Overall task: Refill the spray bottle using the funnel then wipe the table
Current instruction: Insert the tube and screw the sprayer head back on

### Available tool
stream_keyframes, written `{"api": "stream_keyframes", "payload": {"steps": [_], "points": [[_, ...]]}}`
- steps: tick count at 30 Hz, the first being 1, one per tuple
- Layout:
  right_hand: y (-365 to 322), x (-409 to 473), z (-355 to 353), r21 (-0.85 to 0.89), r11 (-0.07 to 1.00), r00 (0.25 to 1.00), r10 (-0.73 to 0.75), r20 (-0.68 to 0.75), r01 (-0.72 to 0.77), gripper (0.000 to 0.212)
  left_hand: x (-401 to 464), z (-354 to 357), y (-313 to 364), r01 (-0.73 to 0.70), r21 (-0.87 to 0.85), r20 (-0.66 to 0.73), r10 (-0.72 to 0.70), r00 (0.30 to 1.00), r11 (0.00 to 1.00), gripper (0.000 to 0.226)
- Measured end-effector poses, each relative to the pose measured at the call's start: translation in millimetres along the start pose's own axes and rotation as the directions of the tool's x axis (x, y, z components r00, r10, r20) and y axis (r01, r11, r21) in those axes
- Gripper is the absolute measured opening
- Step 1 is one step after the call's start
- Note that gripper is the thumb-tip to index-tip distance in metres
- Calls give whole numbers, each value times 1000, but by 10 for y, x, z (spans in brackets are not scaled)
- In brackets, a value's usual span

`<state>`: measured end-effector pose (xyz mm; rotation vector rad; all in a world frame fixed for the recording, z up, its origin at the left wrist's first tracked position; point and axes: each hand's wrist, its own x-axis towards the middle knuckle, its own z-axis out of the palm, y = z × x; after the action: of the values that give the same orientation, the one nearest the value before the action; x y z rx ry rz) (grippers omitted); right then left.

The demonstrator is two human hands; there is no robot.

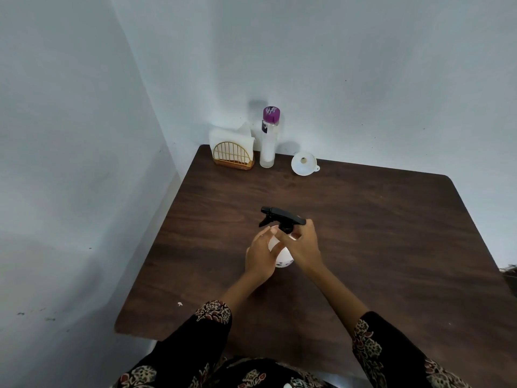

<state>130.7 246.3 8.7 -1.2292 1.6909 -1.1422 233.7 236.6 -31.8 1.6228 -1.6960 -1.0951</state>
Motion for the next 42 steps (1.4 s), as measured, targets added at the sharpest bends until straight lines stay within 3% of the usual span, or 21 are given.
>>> {"api": "stream_keyframes", "payload": {"steps": [4, 10, 15, 19, 26, 30, 33, 36, 40, 42], "points": [[69, -52, -81, 50, 998, 998, 51, -27, -50, 25, -35, 12, -16, -24, -72, 5, 25, 1000, 997, 67], [-30, -46, 66, 13, 999, 984, 47, -174, -46, 34, 25, 8, -20, 2, 0, 26, -2, 1000, 1000, 45], [23, 5, -116, -38, 998, 999, -53, -2, 53, 35, 16, -8, -25, -11, -62, 35, 13, 999, 998, 45], [31, 36, -265, -44, 999, 992, 2, 127, 4, 30, 10, -16, -25, -17, -32, 16, 18, 1000, 999, 48], [-16, -43, 10, 90, 991, 985, 114, -133, -102, 36, 30, 26, -59, -16, -17, 1, 17, 1000, 1000, 44], [50, -28, -106, 83, 996, 998, 32, 59, -37, 43, 18, 24, -59, 1, -36, -4, -1, 1000, 999, 45], [41, -31, -194, 81, 993, 988, 69, 134, -81, 40, 22, 18, -42, -6, -25, -9, 6, 1000, 1000, 50], [4, -44, -165, 110, 991, 997, 68, 45, -72, 26, 22, 22, -56, -5, -32, -4, 5, 1000, 999, 49], [-25, -60, -2, 103, 989, 986, 122, -118, -110, 33, 29, 26, -57, -10, -18, 4, 10, 1000, 1000, 44], [-8, -32, 0, 116, 986, 988, 128, -84, -118, 39, 32, 13, -40, 5, -17, 4, -5, 1000, 1000, 44]]}}
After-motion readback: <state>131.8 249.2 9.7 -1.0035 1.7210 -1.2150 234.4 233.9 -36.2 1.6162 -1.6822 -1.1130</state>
